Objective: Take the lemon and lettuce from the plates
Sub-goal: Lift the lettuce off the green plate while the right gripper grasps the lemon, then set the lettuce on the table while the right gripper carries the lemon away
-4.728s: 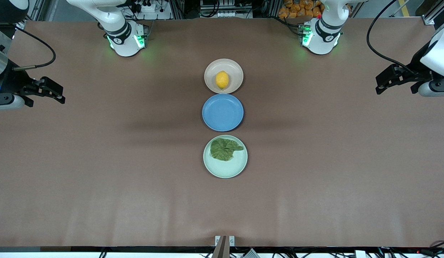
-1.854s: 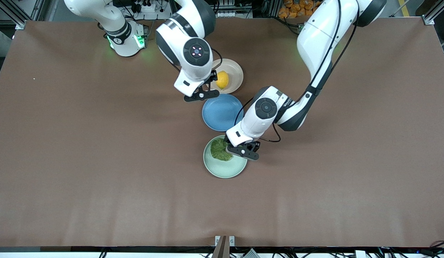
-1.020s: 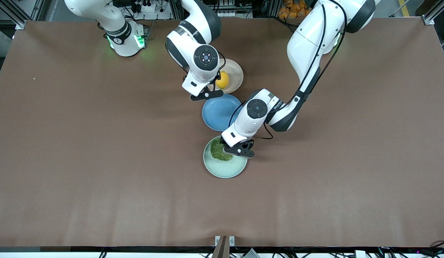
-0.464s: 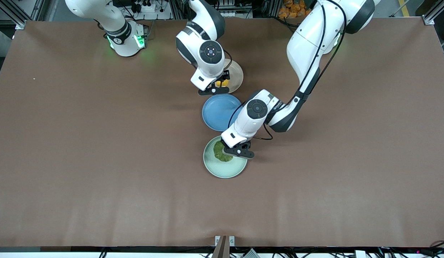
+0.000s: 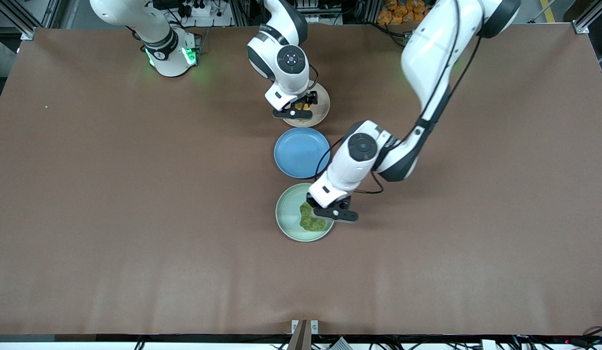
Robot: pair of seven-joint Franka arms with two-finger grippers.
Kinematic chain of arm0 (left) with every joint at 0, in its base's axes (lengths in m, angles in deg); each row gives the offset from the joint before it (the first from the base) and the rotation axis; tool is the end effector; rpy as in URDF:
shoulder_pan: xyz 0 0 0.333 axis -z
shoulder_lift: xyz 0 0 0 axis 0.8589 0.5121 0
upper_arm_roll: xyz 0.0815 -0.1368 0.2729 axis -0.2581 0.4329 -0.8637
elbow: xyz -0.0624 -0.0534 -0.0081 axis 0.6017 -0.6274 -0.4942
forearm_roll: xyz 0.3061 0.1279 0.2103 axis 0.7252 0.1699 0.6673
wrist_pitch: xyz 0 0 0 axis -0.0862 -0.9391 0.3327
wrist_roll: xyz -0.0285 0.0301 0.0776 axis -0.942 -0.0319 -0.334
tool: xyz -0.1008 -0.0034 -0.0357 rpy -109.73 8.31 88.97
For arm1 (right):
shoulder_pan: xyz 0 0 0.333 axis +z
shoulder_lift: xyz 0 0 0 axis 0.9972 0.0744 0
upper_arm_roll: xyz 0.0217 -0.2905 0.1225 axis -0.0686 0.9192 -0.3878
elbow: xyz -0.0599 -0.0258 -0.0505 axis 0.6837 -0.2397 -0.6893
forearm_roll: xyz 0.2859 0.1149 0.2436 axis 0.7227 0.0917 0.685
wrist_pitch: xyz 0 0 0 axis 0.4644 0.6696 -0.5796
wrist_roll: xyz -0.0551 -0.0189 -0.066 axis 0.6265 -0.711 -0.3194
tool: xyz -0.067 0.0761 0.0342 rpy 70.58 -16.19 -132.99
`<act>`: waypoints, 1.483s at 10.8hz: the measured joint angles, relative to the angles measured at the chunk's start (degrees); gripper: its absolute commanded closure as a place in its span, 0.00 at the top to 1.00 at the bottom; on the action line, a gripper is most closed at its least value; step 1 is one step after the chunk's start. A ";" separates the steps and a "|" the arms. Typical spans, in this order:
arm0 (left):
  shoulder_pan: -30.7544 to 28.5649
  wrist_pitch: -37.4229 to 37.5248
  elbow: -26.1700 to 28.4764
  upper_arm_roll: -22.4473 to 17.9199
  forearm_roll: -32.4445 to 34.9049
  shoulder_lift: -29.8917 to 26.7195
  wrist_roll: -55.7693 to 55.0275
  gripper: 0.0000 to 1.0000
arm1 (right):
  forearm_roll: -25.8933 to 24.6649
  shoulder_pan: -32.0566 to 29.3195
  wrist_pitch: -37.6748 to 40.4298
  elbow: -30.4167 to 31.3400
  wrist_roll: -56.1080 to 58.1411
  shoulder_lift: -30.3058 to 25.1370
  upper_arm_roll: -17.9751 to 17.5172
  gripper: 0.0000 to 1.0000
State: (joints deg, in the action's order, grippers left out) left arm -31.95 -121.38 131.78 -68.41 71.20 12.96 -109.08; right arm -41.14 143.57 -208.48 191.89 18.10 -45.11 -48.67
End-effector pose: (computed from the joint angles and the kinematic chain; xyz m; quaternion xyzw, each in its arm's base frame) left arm 0.6055 -0.4325 0.2616 0.9863 -0.0437 0.1057 0.1186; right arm 0.3035 0.5024 0.2496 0.9917 -0.0302 -0.1246 0.0083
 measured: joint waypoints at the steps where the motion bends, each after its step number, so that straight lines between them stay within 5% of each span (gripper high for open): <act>1: -1.60 3.06 -0.12 -0.02 0.00 -2.82 -0.05 0.00 | 0.08 0.67 -2.05 0.97 -1.24 0.47 0.02 1.00; 4: -7.45 12.85 -0.10 -0.02 0.00 -10.53 0.13 0.00 | 0.11 2.43 -6.85 1.62 -4.11 3.20 0.01 1.00; 5: -9.54 16.07 0.01 -0.01 0.00 -12.21 1.80 0.00 | 0.12 2.50 -7.66 1.64 -4.28 4.02 0.02 0.73; 6: -12.07 19.37 0.20 -0.05 0.01 -13.55 5.33 0.00 | 0.13 2.50 -8.11 1.64 -4.35 4.53 0.09 0.13; 7: -14.99 22.81 0.34 -0.10 0.02 -14.41 9.78 0.00 | 0.14 2.50 -8.25 1.63 -4.39 4.68 0.14 0.00; 11: -26.69 28.12 4.11 -0.14 0.02 -14.43 19.64 0.00 | 0.14 4.60 -10.55 1.59 -8.54 4.81 0.17 0.00; 15: -31.15 25.25 9.54 -0.14 0.02 -9.89 19.74 0.00 | 0.14 4.75 -11.32 1.22 -9.00 4.51 1.27 0.00; 16: -31.57 24.00 9.92 -0.13 0.02 -8.72 19.74 0.25 | 0.14 4.65 -11.39 1.10 -8.99 3.82 2.38 0.00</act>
State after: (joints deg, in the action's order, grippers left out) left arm -63.53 -97.39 141.70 -68.55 71.22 4.24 -89.34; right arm -41.00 148.23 -219.87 192.99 9.10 -41.29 -46.29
